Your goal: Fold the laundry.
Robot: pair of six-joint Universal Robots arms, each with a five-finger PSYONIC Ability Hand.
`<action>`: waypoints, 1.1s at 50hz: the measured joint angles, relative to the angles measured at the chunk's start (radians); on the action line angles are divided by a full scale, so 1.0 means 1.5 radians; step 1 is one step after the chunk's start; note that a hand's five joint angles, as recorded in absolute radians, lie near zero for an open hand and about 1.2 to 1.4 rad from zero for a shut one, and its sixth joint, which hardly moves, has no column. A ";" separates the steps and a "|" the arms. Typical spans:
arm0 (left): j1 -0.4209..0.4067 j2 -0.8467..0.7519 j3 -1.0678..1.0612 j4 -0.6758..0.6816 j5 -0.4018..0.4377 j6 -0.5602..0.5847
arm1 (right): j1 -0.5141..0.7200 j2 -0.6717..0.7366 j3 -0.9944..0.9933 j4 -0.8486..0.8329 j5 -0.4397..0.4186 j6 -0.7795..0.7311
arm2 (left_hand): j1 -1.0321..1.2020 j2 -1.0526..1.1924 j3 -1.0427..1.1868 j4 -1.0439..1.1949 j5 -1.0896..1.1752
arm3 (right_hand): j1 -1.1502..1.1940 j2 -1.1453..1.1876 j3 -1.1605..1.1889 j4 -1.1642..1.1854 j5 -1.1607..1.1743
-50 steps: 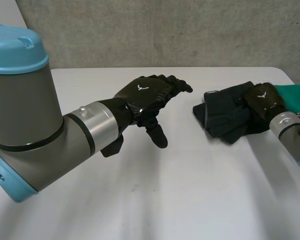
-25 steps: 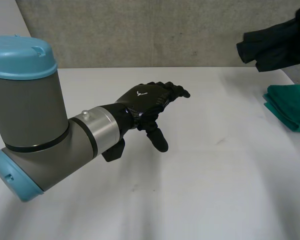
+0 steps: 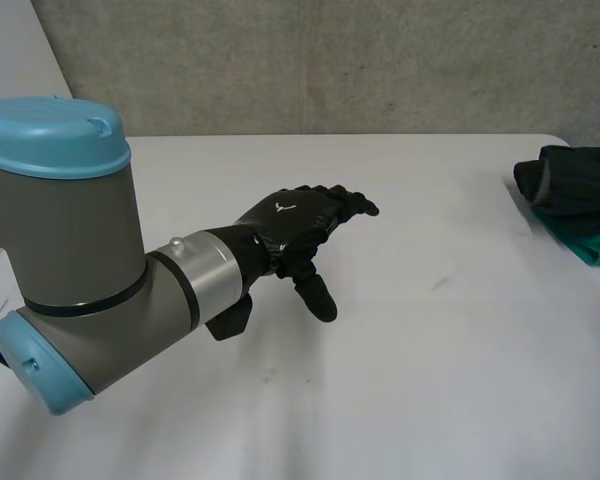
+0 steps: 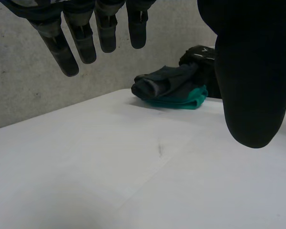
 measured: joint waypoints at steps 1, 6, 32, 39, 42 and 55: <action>0.000 0.000 0.000 0.000 0.000 0.000 | -0.003 0.000 0.000 0.000 -0.002 0.000 | 0.000 0.000 0.000 0.000 0.000 | -0.006 -0.010 -0.006 -0.008 -0.005; -0.001 0.000 0.001 0.000 0.000 -0.001 | -0.009 -0.001 -0.001 0.005 0.010 -0.001 | 0.000 0.000 0.000 0.000 0.000 | -0.284 -0.327 -0.321 -0.326 -0.292; 0.003 0.068 -0.003 0.002 -0.007 -0.013 | 0.121 -0.369 0.089 0.185 0.534 -0.295 | 0.000 0.000 0.000 0.000 0.000 | -0.507 -0.640 -0.641 -0.639 -0.602; 0.015 0.123 -0.008 0.020 -0.063 -0.014 | 0.289 -0.468 0.182 0.172 0.624 -0.229 | 0.000 0.000 0.000 0.000 0.000 | -0.507 -0.640 -0.641 -0.639 -0.602; 0.027 0.146 -0.015 0.035 -0.102 -0.012 | 0.345 -0.506 0.233 0.163 0.629 -0.178 | 0.000 0.000 0.000 0.000 0.000 | -0.507 -0.640 -0.641 -0.639 -0.602; 0.132 0.200 -0.062 0.077 -0.226 0.007 | 0.595 -0.630 0.522 0.099 0.652 0.002 | 0.000 0.000 0.000 0.000 0.000 | -0.507 -0.640 -0.641 -0.639 -0.602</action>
